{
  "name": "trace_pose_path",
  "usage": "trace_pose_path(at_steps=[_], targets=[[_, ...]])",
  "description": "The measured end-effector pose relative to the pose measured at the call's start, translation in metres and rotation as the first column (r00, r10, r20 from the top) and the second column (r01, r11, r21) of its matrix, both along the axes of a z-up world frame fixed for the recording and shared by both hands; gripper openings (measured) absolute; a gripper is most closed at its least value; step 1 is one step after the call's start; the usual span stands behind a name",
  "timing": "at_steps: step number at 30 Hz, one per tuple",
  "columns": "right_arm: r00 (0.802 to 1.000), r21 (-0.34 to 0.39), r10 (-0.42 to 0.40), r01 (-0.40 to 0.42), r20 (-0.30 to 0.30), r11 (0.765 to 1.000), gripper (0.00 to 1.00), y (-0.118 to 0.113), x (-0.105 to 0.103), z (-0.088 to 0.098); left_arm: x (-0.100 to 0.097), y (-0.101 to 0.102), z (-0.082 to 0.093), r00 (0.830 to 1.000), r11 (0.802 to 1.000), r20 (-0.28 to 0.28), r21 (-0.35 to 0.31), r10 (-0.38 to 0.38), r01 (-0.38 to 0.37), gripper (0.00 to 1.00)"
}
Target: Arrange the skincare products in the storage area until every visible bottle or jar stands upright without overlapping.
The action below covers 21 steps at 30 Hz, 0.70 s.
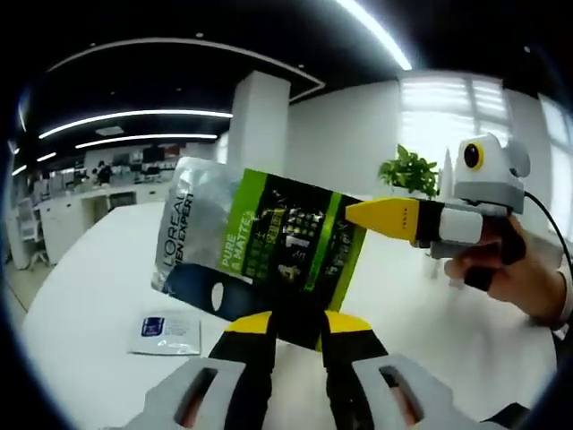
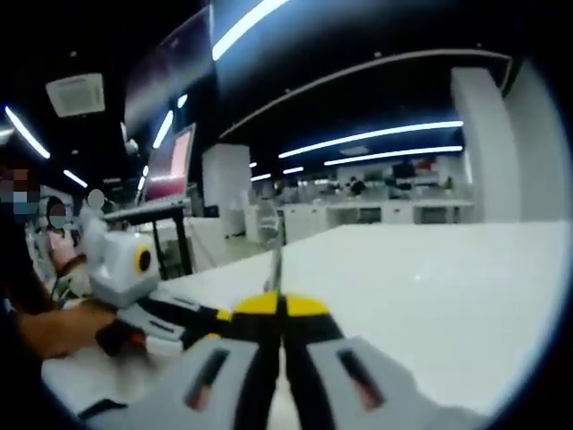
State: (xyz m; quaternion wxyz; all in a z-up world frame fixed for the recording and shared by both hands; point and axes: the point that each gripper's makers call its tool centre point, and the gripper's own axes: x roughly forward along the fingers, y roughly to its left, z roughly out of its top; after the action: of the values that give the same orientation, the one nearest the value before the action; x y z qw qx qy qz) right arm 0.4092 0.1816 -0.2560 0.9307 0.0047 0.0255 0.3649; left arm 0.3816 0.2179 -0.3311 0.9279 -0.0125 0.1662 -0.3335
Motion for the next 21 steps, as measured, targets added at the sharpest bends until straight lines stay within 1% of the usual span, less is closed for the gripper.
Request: trace_pose_path(at_steps=[2, 5, 7, 10, 12, 13, 15, 17, 20, 21], targets=[[1.0, 0.013, -0.004, 0.004, 0.009, 1.0, 0.0, -0.002, -0.002, 0.007, 0.0, 0.0, 0.0, 1.0, 1.0, 0.002, 0.005, -0.001, 0.001, 0.22], [1.0, 0.051, -0.01, 0.009, 0.025, 0.999, 0.0, -0.006, 0.013, 0.018, 0.0, 0.0, -0.001, 1.0, 1.0, -0.002, 0.0, -0.006, 0.006, 0.24], [0.999, 0.076, -0.016, 0.014, 0.038, 0.997, 0.0, -0.009, 0.015, 0.026, 0.001, -0.001, 0.0, 1.0, 1.0, -0.004, -0.012, -0.009, 0.009, 0.26], [0.998, 0.094, -0.015, 0.009, 0.064, 0.996, 0.0, -0.01, 0.009, 0.036, 0.002, -0.002, 0.005, 1.0, 0.999, 0.005, -0.041, -0.015, 0.015, 0.31], [0.997, 0.108, -0.007, -0.001, 0.077, 0.994, 0.0, -0.01, -0.001, 0.04, 0.002, -0.004, 0.009, 1.0, 0.998, 0.018, -0.055, -0.025, 0.026, 0.33], [0.996, 0.113, -0.004, -0.005, 0.087, 0.994, 0.0, -0.01, -0.006, 0.043, 0.001, -0.006, 0.011, 0.999, 0.996, 0.021, -0.076, -0.037, 0.039, 0.35], [0.995, 0.128, 0.016, -0.029, 0.096, 0.991, 0.0, -0.008, -0.015, 0.046, 0.003, -0.006, 0.018, 0.998, 0.988, 0.015, -0.142, -0.057, 0.059, 0.37], [0.994, 0.134, 0.03, -0.044, 0.106, 0.99, 0.0, -0.006, -0.022, 0.048, 0.011, -0.005, 0.027, 0.997, 0.972, 0.011, -0.223, -0.074, 0.074, 0.38], [0.992, 0.142, 0.044, -0.061, 0.122, 0.988, 0.0, -0.005, -0.03, 0.051, 0.014, -0.001, 0.034, 0.997, 0.953, 0.002, -0.296, -0.074, 0.071, 0.38], [0.991, 0.146, 0.047, -0.066, 0.128, 0.987, 0.0, -0.005, -0.033, 0.053, 0.016, 0.001, 0.035, 0.997, 0.948, -0.002, -0.31, -0.073, 0.069, 0.38]])
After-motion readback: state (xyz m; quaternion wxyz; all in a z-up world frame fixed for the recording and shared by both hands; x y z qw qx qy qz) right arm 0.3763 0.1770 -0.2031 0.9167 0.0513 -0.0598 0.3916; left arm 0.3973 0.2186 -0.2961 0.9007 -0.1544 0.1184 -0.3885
